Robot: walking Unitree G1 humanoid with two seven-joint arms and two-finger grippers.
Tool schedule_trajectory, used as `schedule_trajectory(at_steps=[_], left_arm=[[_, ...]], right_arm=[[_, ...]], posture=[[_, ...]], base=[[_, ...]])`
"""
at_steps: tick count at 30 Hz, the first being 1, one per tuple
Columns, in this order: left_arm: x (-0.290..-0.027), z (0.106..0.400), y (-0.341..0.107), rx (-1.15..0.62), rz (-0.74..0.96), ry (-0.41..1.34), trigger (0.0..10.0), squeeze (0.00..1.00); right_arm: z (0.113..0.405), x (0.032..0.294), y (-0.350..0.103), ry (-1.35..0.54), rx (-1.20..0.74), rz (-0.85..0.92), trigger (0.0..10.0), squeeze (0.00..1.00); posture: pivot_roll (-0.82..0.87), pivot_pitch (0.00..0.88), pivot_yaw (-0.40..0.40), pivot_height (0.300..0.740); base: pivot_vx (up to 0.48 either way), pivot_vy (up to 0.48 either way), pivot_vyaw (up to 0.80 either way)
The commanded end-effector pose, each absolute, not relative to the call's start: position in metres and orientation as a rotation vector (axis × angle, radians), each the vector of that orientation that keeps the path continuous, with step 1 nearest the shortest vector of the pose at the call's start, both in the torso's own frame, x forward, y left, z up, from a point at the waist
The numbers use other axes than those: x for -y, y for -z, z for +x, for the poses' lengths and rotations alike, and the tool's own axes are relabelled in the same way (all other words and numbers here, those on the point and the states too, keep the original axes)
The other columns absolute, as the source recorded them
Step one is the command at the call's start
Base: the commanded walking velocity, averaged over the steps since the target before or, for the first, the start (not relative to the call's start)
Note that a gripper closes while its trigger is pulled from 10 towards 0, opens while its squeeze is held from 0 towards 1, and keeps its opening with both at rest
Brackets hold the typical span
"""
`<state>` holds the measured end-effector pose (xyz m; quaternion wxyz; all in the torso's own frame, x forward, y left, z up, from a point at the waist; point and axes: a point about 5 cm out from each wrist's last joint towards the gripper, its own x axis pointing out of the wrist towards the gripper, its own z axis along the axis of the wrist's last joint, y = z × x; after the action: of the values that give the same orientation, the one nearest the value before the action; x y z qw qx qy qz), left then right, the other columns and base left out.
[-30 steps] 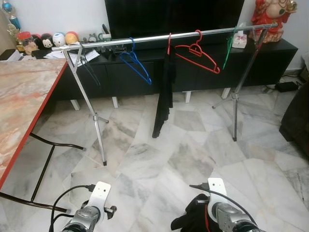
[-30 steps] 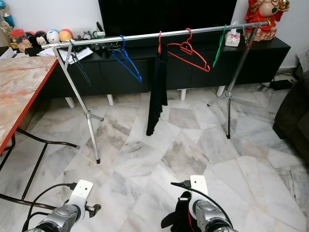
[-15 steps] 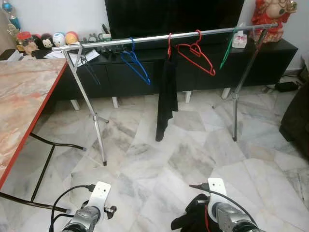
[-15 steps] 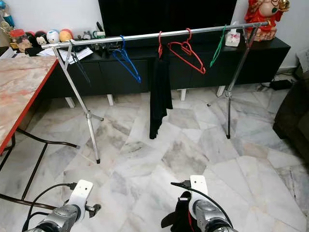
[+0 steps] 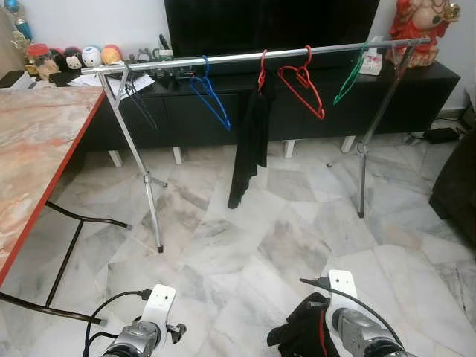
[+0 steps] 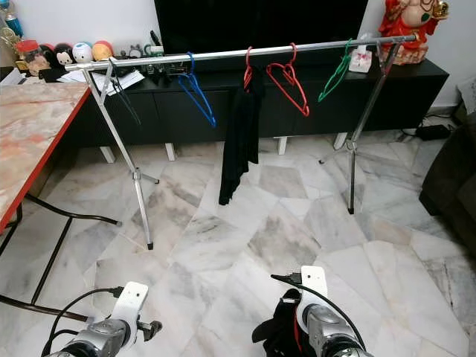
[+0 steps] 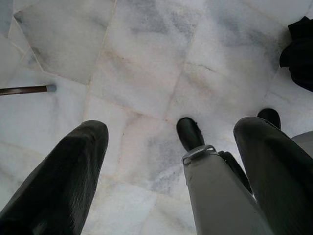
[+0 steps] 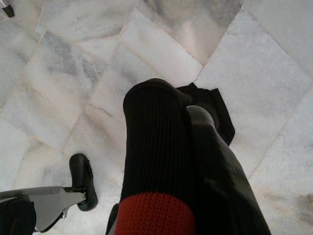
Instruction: Hang hanger
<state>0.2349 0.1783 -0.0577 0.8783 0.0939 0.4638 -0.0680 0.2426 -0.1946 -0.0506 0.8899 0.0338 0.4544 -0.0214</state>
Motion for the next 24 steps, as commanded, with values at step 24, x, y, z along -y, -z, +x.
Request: schedule_trajectory(at_steps=[24], left_arm=[[-0.1841,0.236,0.0565,-0.979,0.221,0.134,10.0,0.0]], right_arm=[[0.2493,0.1907,0.0464,0.022,-0.906,0.065,10.0,0.0]], posture=[[-0.12,0.0,0.008,0.74]], base=[[0.0,-0.01,0.0]])
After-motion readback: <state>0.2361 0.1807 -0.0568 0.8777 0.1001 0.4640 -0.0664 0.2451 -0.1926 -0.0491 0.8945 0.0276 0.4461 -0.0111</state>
